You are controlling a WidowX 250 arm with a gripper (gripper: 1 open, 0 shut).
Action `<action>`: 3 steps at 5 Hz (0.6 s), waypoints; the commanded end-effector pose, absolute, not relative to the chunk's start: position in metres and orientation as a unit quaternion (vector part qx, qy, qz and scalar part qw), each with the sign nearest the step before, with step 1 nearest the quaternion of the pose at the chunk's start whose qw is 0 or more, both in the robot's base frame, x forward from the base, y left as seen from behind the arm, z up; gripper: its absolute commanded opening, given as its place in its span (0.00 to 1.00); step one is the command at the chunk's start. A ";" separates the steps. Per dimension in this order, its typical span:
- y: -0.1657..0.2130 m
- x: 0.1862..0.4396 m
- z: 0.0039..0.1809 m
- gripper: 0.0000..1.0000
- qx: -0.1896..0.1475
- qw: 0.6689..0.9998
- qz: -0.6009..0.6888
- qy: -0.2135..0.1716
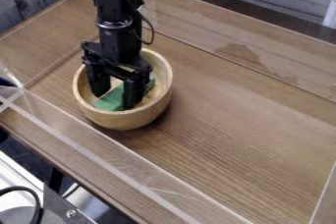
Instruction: Remove the green block from inside the brown bowl and put it on the table
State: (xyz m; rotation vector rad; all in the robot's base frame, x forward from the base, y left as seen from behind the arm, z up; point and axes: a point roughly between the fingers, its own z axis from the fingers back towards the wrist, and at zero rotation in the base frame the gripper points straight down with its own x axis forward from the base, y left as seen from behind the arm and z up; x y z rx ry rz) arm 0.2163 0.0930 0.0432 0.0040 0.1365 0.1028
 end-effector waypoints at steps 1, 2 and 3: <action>0.096 0.222 0.048 1.00 0.009 0.997 0.053 0.056; 0.095 0.222 0.047 1.00 0.010 0.997 0.054 0.056; 0.095 0.222 0.047 1.00 0.010 0.997 0.056 0.056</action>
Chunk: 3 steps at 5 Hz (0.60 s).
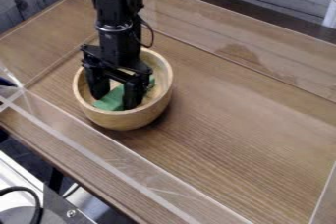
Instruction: Remove the green block from inside the brown bowl and put it on the table
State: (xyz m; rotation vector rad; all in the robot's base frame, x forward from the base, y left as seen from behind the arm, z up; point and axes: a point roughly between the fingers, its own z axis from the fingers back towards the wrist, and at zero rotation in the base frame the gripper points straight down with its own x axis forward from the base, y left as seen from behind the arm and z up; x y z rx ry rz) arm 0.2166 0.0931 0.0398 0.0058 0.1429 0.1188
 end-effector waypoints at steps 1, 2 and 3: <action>0.095 0.223 0.046 1.00 0.011 0.997 0.057 0.056; 0.095 0.223 0.044 0.00 0.010 0.997 0.059 0.056; 0.094 0.223 0.045 0.00 0.009 0.997 0.062 0.055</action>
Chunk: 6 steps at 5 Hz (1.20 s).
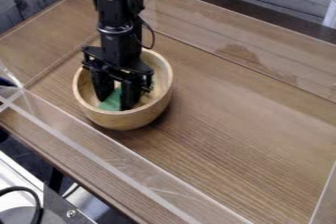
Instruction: Remove the green block from inside the brown bowl and put it on the table
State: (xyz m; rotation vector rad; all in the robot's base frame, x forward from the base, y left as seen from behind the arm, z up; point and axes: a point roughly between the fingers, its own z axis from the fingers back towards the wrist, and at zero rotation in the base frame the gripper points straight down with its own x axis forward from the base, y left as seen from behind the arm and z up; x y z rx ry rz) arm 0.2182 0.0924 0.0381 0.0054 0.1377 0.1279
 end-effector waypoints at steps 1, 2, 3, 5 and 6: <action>0.094 0.224 0.051 0.00 0.006 0.997 0.064 0.053; 0.093 0.226 0.058 0.00 0.004 0.997 0.067 0.050; 0.092 0.227 0.064 0.00 0.002 0.997 0.069 0.047; 0.091 0.231 0.076 0.00 -0.001 0.996 0.075 0.040; 0.089 0.233 0.084 0.00 -0.003 0.996 0.078 0.037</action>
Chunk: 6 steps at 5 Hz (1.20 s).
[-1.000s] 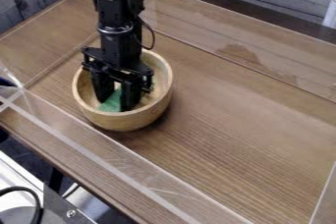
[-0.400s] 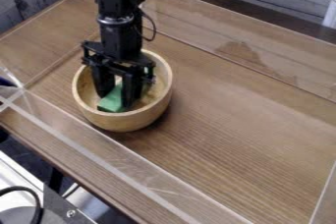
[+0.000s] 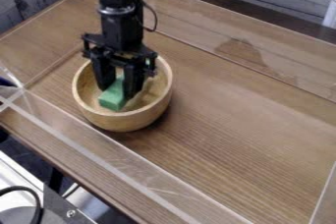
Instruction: Remove the green block from inside the brown bowl and put it on the table
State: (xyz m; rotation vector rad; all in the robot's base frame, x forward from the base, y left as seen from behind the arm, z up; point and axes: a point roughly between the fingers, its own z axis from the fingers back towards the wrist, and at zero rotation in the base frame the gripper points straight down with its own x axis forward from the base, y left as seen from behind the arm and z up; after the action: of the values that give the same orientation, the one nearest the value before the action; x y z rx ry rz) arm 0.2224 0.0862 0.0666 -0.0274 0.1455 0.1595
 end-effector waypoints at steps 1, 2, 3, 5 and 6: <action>0.086 0.238 0.095 0.00 -0.007 0.996 0.081 0.029; 0.078 0.248 0.114 0.00 -0.014 0.996 0.084 0.015; 0.063 0.259 0.132 0.00 -0.025 0.996 0.086 0.011; 0.035 0.279 0.127 0.00 -0.037 0.996 0.078 0.014; 0.055 0.291 0.121 0.00 -0.036 0.994 0.098 0.011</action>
State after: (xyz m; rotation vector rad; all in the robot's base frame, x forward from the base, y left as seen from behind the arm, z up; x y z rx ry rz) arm 0.2807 0.0520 0.1034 -0.0822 0.0915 0.2083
